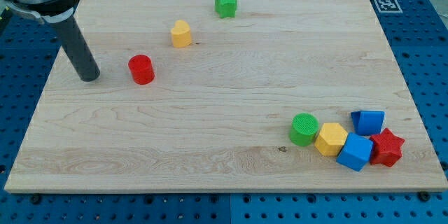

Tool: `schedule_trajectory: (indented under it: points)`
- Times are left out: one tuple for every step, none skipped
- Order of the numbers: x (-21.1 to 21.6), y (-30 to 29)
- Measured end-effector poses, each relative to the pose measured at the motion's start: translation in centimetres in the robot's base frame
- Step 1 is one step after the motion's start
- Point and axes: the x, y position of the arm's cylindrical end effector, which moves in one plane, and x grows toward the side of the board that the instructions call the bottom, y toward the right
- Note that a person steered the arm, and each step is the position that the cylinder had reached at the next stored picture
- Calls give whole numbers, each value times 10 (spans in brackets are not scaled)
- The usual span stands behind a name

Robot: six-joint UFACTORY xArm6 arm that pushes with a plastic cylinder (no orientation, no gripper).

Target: Drag the red circle in between the green blocks

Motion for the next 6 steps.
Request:
schedule_trajectory:
  points:
    - [0, 22]
    - [0, 61]
    - [0, 104]
    - [-6, 141]
    - [-33, 148]
    - [-35, 182]
